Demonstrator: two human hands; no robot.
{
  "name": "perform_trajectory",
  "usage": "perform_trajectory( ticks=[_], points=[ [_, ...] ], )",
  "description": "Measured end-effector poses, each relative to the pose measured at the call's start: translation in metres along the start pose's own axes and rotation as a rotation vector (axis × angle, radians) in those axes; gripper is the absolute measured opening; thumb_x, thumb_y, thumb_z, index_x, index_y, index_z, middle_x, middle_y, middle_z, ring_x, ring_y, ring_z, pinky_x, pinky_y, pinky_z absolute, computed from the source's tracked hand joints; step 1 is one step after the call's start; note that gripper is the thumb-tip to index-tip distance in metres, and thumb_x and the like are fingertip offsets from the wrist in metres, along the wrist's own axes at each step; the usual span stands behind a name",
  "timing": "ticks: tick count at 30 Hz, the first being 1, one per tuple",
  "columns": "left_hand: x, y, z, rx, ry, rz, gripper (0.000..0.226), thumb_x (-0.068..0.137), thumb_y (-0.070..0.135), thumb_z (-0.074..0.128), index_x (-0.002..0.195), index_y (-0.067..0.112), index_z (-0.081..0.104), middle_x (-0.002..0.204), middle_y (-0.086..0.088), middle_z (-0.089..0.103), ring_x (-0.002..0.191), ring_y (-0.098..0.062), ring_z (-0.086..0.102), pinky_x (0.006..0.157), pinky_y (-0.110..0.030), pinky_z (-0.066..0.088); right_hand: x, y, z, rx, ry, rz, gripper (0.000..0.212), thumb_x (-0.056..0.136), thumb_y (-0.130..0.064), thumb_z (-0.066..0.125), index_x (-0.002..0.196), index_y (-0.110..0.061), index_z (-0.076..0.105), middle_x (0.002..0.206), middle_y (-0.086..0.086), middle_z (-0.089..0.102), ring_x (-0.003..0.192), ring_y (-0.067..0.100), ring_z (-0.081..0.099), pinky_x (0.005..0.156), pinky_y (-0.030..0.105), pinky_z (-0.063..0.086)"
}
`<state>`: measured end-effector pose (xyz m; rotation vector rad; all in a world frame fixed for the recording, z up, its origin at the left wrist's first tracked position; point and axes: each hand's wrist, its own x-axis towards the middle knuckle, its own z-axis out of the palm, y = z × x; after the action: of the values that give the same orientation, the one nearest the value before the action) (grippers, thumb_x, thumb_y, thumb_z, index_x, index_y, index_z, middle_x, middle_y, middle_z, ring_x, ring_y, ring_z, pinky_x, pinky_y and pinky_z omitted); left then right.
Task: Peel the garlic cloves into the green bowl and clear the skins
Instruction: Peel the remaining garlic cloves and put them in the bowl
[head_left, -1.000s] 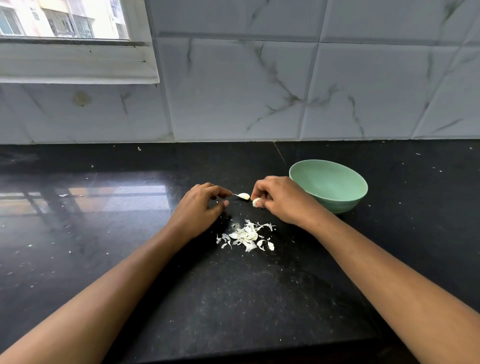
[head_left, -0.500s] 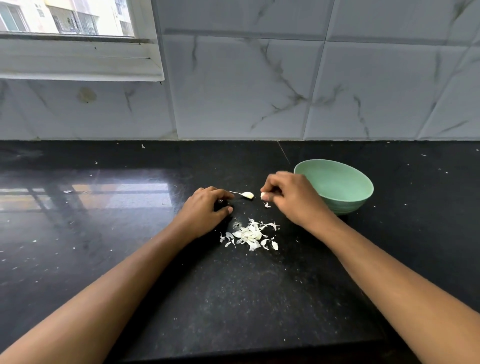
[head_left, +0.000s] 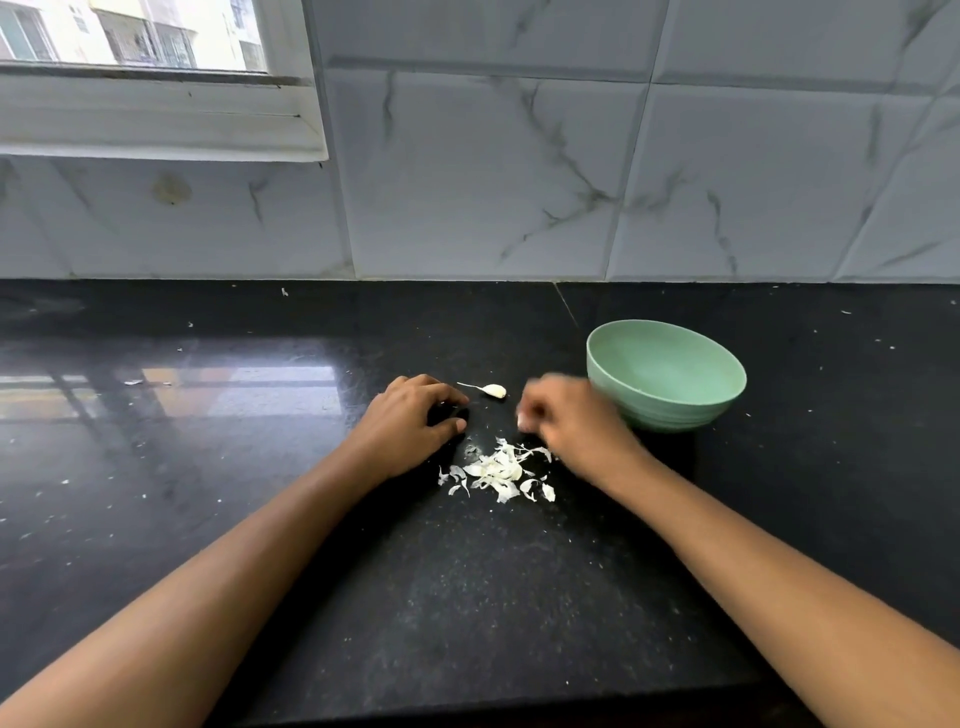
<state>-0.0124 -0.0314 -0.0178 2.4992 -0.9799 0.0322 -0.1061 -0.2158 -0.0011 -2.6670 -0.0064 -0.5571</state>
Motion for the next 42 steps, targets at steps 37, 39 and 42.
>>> perform_trajectory(
  ticks=[37, 39, 42],
  points=[
    [-0.022, 0.038, -0.009, -0.702, 0.436, 0.361, 0.03, 0.074, 0.029, 0.079, 0.103, 0.025, 0.073, 0.096, 0.008, 0.065, 0.076, -0.011, 0.066, 0.061, -0.021, 0.053, 0.006, -0.017, -0.039, 1.319, -0.48, 0.409, 0.016, 0.072, -0.015, 0.064, 0.087, -0.012, 0.059, 0.074, 0.002, 0.069, 0.058, 0.008, 0.06, 0.048, 0.018, 0.049],
    [-0.022, 0.04, -0.007, -0.719, 0.449, 0.368, 0.031, 0.073, 0.03, 0.076, 0.103, 0.023, 0.073, 0.095, 0.007, 0.066, 0.076, -0.01, 0.066, 0.06, -0.021, 0.053, 0.005, -0.018, -0.037, 1.334, -0.51, 0.413, 0.017, 0.073, -0.015, 0.064, 0.089, -0.012, 0.059, 0.073, 0.002, 0.066, 0.056, 0.006, 0.055, 0.047, 0.016, 0.047],
    [-0.023, 0.042, -0.006, -0.663, 0.483, 0.375, 0.029, 0.073, 0.023, 0.079, 0.1, 0.017, 0.073, 0.093, 0.005, 0.066, 0.076, -0.008, 0.066, 0.061, -0.014, 0.049, 0.004, -0.02, -0.036, 1.364, -0.512, 0.432, 0.017, 0.073, -0.013, 0.062, 0.089, -0.012, 0.059, 0.074, 0.002, 0.061, 0.055, 0.004, 0.051, 0.045, 0.014, 0.044]
  ],
)
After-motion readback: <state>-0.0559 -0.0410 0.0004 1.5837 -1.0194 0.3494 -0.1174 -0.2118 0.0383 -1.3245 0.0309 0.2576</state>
